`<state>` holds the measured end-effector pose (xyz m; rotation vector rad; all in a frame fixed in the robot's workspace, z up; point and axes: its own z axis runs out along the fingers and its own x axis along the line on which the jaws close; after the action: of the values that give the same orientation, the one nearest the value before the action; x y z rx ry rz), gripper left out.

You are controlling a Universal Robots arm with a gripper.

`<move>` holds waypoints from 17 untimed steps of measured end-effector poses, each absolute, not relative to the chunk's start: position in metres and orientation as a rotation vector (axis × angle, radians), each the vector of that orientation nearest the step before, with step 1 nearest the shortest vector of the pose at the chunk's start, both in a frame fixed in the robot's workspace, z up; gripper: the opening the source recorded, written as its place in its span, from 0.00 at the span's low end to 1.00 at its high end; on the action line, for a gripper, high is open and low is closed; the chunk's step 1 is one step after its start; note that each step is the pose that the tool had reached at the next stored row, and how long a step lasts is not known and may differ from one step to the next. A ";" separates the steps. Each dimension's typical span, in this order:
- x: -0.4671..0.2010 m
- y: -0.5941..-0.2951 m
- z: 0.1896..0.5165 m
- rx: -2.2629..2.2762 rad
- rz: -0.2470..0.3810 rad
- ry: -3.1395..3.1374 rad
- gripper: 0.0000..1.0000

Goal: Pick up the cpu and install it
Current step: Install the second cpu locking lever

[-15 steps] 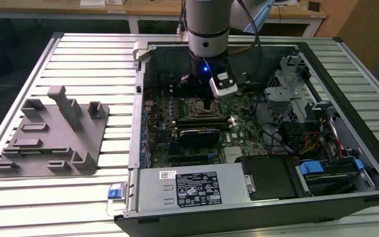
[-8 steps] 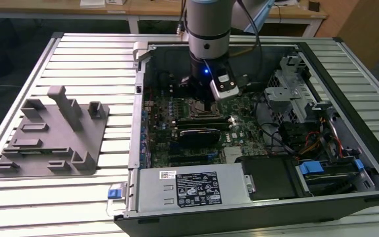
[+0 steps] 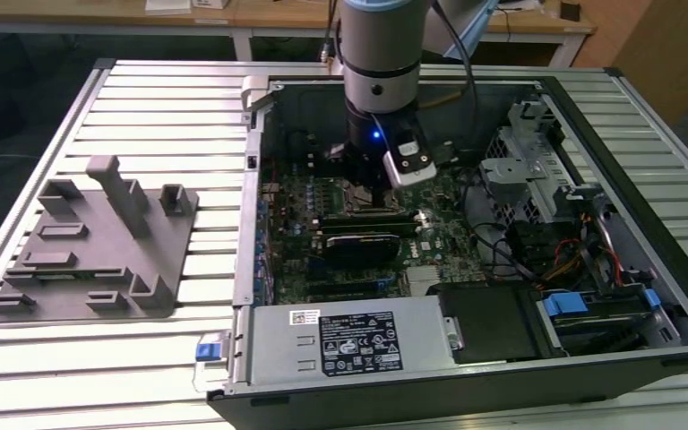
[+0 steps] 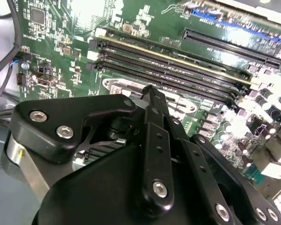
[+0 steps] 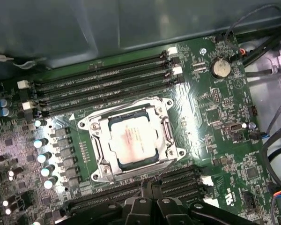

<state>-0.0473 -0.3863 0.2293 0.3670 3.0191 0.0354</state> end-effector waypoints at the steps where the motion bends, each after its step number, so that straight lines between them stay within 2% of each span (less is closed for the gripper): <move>1: -0.047 -0.387 0.229 0.367 0.037 3.019 0.11; 17: -0.049 -0.389 0.226 0.196 0.059 3.040 0.11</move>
<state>-0.0489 -0.3894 0.2263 0.1959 3.0400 0.0588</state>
